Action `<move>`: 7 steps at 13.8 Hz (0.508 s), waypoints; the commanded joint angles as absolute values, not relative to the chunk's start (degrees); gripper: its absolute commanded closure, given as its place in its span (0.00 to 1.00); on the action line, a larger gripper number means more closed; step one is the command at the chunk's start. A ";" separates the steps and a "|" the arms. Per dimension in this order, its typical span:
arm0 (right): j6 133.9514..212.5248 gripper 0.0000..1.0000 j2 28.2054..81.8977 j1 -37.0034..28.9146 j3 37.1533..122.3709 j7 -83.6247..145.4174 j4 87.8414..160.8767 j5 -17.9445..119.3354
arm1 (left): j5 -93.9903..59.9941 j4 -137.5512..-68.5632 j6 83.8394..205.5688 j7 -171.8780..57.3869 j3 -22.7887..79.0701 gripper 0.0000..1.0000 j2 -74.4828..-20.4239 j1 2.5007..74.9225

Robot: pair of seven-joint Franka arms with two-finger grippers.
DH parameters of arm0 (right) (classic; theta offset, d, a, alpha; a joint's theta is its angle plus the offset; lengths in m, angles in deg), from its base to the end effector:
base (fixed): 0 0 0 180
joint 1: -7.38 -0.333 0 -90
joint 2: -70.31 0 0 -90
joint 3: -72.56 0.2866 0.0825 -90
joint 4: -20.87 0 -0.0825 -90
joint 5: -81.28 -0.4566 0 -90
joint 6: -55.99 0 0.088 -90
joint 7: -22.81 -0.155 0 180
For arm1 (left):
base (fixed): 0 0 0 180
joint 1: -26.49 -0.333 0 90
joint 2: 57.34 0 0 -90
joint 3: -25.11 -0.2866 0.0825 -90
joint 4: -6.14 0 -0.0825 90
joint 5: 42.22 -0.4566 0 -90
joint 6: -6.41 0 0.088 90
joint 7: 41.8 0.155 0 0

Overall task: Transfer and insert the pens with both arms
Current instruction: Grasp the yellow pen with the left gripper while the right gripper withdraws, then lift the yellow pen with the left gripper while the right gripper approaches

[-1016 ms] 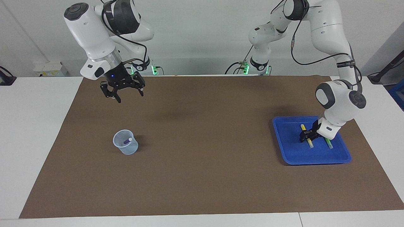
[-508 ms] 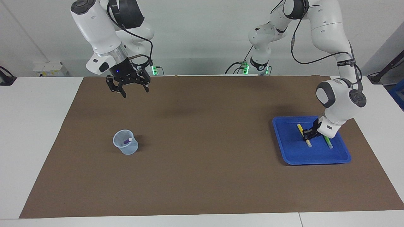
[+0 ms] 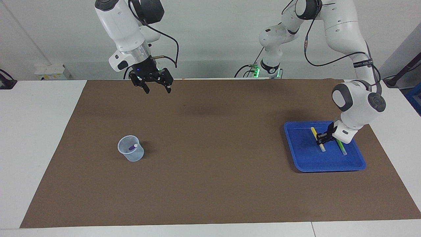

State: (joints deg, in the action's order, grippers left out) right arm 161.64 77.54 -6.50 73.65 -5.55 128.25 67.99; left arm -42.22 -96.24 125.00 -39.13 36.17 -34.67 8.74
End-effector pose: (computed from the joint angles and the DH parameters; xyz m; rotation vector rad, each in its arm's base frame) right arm 0.5845 0.1864 0.4858 -2.8688 0.4128 -0.0091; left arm 0.6739 0.0800 0.2119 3.0523 0.1234 -0.1516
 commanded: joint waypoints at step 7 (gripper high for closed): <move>165.22 0.00 78.48 -6.50 76.16 -26.99 128.80 59.41 | -34.07 -87.82 101.27 -54.94 37.94 1.00 -37.02 9.79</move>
